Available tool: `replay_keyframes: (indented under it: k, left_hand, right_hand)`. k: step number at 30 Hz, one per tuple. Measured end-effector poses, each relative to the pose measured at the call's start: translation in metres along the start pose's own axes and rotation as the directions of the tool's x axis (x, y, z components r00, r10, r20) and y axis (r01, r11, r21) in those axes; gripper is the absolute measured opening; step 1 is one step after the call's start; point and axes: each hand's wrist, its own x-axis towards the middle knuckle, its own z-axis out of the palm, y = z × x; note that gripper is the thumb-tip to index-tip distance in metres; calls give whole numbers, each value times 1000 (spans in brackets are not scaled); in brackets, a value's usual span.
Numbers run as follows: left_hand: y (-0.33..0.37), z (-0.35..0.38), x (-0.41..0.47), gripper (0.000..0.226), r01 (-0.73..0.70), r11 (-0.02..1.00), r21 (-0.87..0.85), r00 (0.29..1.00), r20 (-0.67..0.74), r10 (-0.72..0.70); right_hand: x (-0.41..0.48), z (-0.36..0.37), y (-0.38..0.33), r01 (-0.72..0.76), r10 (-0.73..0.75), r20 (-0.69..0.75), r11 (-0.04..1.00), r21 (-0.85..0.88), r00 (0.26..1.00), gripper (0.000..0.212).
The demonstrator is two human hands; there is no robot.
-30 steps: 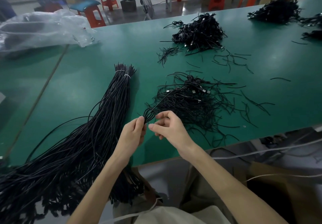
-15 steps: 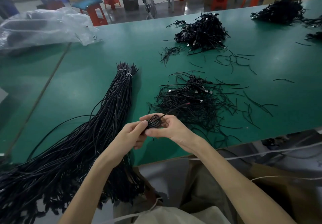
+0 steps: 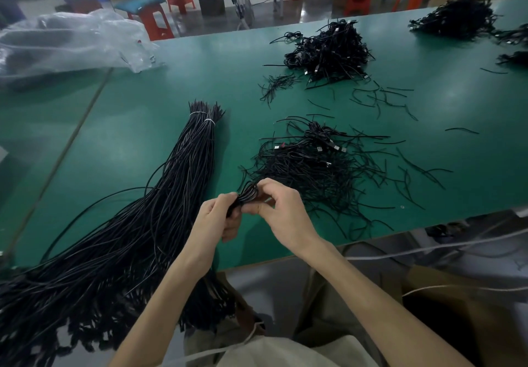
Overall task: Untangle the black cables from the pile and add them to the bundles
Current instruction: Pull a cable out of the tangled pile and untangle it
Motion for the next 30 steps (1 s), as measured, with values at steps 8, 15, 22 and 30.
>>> replay_keyframes:
  k: [8,15,22,30]
  left_hand:
    - [2,3,-1,44,110,987,-117,994,9,-110]
    - [13,1,-10,42,-16,963,269,999,39,5]
    - [17,-27,-16,42,-260,921,290,964,129,232]
    - [23,-41,-14,36,-433,562,705,889,229,397]
  right_hand:
    - [-7,5,-5,101,-114,-38,963,-249,993,12]
    - [-8,4,-2,124,-176,-78,888,-443,981,14]
    - [-5,3,-1,84,-87,8,931,-355,996,12]
    - [-7,6,-10,129,-111,92,966,-224,990,0]
